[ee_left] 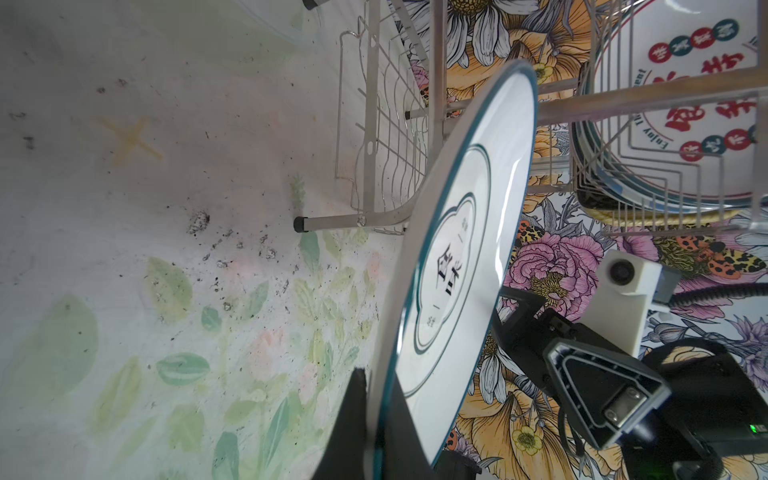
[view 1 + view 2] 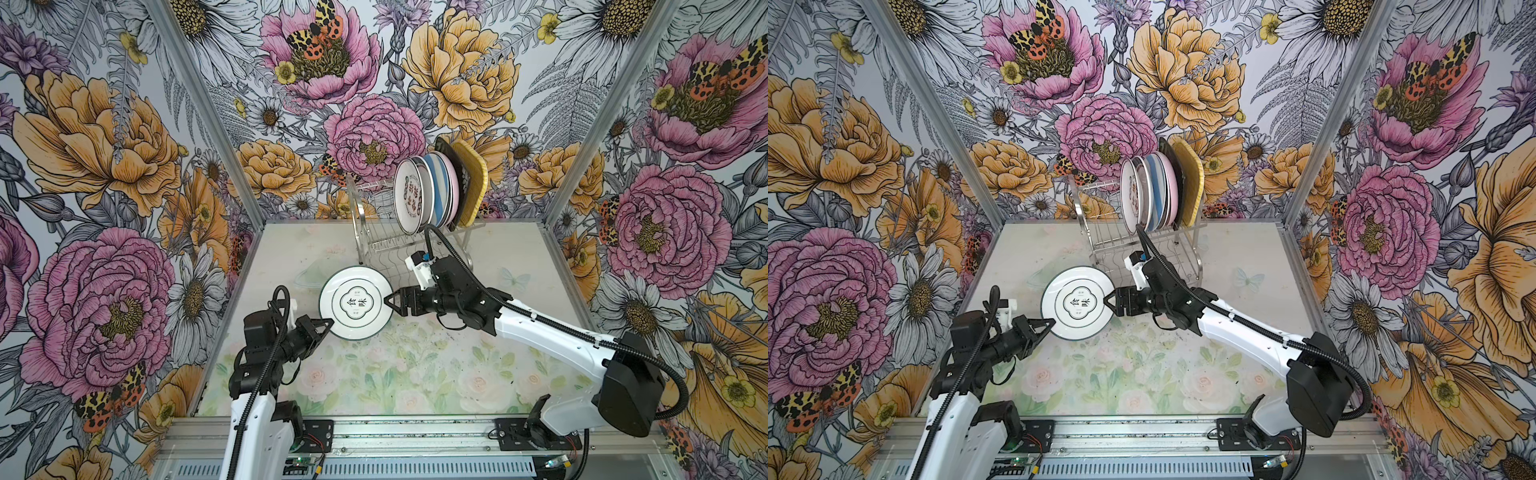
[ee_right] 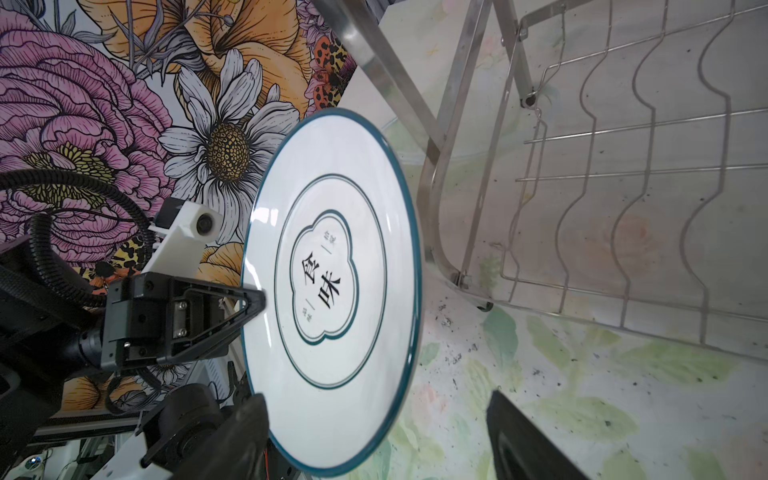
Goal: Load plates into a dish rack
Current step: Pick up the plate from the top-left of the table, then place the plate on the dish rack.
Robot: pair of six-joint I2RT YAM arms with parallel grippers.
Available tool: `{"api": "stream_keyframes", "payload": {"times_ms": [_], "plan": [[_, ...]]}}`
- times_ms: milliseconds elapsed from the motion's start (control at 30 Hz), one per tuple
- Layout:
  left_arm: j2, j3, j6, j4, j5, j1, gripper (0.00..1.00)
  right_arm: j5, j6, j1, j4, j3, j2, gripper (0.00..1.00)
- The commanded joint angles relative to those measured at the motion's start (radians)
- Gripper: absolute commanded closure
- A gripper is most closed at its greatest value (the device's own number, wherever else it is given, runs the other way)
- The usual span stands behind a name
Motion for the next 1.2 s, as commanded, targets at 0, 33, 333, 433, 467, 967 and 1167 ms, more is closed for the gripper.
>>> {"api": "stream_keyframes", "payload": {"times_ms": [0, 33, 333, 433, 467, 967, 1167], "plan": [[-0.015, 0.005, 0.027, 0.037, 0.058, -0.029, 1.0, -0.037, 0.031, 0.008, 0.082, 0.021, 0.019, 0.17], [-0.015, 0.005, 0.028, 0.038, 0.06, -0.036, 1.0, -0.046, 0.036, 0.007, 0.092, 0.018, 0.025, 0.17], [-0.015, 0.014, 0.035, 0.049, 0.068, -0.106, 1.0, -0.123, 0.112, 0.006, 0.229, -0.042, 0.051, 0.2], [-0.017, 0.015, 0.036, 0.051, 0.064, -0.122, 1.0, -0.134, 0.123, 0.007, 0.246, -0.06, 0.048, 0.23], [-0.017, 0.015, 0.035, 0.052, 0.066, -0.128, 1.0, -0.141, 0.125, 0.007, 0.248, -0.063, 0.046, 0.24], [-0.056, -0.022, -0.042, 0.143, 0.046, -0.194, 1.0, -0.196, 0.145, 0.007, 0.263, -0.107, 0.005, 0.66], [-0.045, -0.018, -0.044, 0.156, 0.044, -0.193, 1.0, -0.202, 0.145, 0.008, 0.261, -0.113, -0.012, 0.87]]}}
